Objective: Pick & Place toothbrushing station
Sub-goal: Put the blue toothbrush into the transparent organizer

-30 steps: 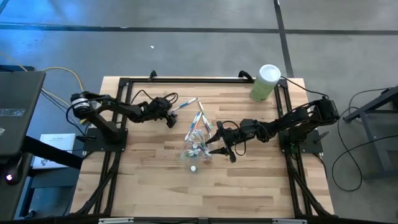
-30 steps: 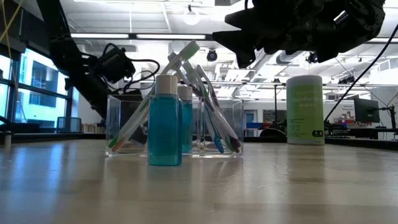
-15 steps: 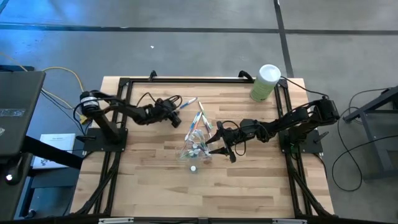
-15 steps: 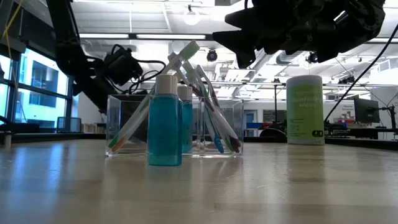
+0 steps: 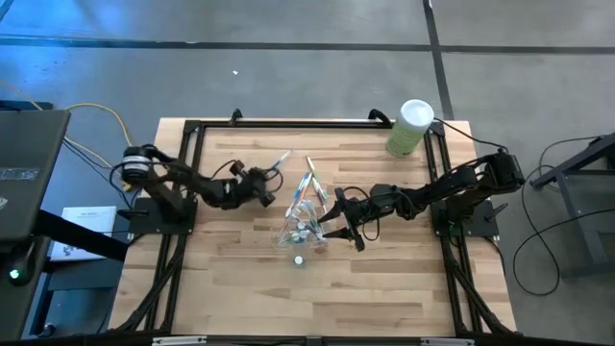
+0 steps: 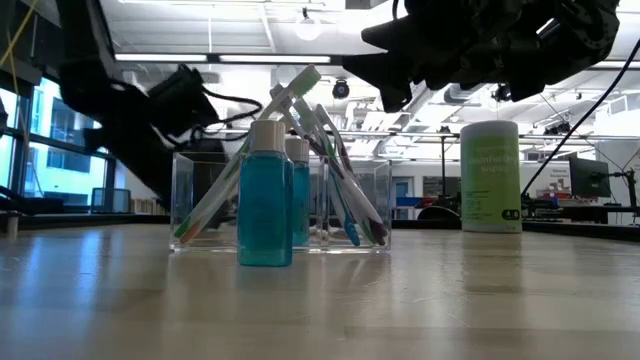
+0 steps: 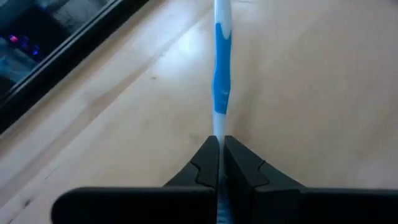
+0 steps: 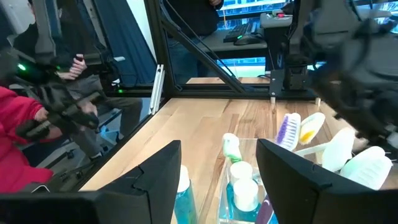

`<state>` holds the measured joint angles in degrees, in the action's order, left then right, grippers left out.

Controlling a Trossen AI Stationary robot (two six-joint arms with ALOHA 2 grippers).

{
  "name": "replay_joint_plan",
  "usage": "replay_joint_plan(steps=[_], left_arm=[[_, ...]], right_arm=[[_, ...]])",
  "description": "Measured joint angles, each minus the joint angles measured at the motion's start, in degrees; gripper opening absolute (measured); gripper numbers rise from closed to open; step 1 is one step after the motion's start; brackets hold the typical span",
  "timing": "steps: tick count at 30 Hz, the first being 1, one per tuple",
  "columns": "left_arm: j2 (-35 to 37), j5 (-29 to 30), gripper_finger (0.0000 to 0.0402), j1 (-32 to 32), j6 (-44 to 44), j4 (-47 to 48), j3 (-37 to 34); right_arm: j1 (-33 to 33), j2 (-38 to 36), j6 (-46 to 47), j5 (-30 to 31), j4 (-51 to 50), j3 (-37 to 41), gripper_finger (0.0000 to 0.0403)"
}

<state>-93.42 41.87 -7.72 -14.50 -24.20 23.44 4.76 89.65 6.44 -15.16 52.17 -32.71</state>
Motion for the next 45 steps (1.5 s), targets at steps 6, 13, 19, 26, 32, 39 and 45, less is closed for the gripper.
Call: replay_joint_plan(steps=[6,13,19,26,32,39,45], left_arm=[[10.36,9.29,0.0002,7.17,6.27,0.08,0.22],[19.84,34.57,0.0002,17.22,20.2,-2.28,0.26],[23.31,40.07,0.0002,26.04,34.75,-15.77,0.26],[23.0,37.31,0.0002,37.4,48.47,-29.28,0.33],[22.98,22.43,0.0002,45.2,58.52,-41.83,0.42],[23.01,4.12,0.0002,47.93,77.91,-49.36,0.53],[22.98,-9.0,0.0002,45.54,97.35,-42.59,0.53]], right_arm=[[0.0,0.0,-0.08,0.0,-0.68,0.0,0.0201],[-0.01,0.0,-0.05,0.0,-0.88,0.0,0.0201],[0.01,0.0,0.04,0.0,-0.9,-0.02,0.0201],[2.92,-0.02,2.31,-4.97,6.76,0.0,0.0201],[5.3,-0.04,2.29,-7.28,9.34,0.0,0.0201],[5.37,-0.04,6.02,-7.48,8.18,0.0,0.0201],[5.37,-0.04,11.38,-9.74,5.3,0.0,0.0201]])
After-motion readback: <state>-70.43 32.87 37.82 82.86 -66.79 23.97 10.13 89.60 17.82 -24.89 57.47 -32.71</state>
